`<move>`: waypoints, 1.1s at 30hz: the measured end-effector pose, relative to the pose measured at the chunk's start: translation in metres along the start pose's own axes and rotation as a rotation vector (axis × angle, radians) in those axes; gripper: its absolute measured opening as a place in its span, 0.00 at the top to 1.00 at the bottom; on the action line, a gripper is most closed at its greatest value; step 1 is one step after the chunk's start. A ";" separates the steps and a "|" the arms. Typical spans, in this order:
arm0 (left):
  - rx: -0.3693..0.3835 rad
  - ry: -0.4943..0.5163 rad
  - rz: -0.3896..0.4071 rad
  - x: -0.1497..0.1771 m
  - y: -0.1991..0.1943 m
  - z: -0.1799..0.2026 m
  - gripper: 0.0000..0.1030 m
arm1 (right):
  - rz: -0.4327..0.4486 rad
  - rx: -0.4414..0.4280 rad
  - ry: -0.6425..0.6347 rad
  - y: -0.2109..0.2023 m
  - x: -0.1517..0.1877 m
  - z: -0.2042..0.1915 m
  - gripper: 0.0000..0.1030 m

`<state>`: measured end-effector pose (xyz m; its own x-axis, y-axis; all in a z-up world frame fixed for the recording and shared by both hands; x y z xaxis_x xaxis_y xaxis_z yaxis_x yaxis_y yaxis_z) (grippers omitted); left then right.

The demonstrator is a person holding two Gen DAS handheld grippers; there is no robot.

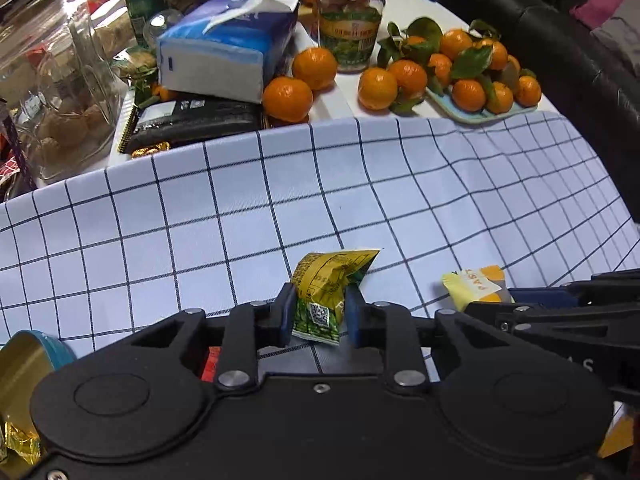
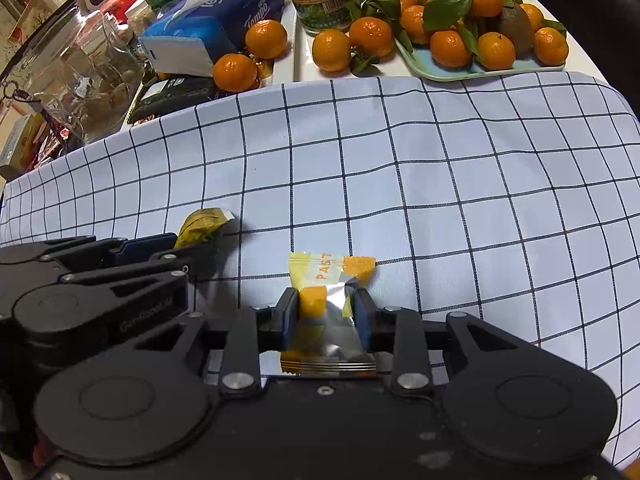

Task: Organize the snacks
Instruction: 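Drop the yellow-green packet into the gold tray with the left tool while the right tool carries the PAST packet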

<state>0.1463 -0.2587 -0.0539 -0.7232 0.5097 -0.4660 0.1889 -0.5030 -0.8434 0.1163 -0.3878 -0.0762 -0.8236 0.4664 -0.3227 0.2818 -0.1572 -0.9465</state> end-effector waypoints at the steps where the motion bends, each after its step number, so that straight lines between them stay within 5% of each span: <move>1: 0.009 -0.008 0.009 -0.001 -0.003 -0.001 0.68 | 0.005 0.001 0.007 -0.002 -0.001 0.001 0.69; 13: -0.001 -0.087 0.052 0.003 -0.032 -0.024 0.68 | 0.008 -0.003 0.026 -0.003 -0.004 -0.005 0.69; 33: -0.225 -0.243 0.088 0.040 -0.122 -0.086 0.68 | 0.051 -0.228 -0.100 -0.053 0.002 -0.113 0.69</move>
<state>0.1518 -0.1166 0.0071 -0.8297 0.2764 -0.4850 0.3797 -0.3576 -0.8532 0.1553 -0.2797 -0.0270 -0.8467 0.3731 -0.3793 0.4188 0.0278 -0.9076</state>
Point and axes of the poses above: each gripper's, at about its wrist camera, not at the fingertips, and y roughly the way its jaws point, z to its right, x to its underside, the point moved 1 cm from there along y, roughly the way its jaws point, and after that the axes turned 13 degrees about x, right-handed, at the moved point
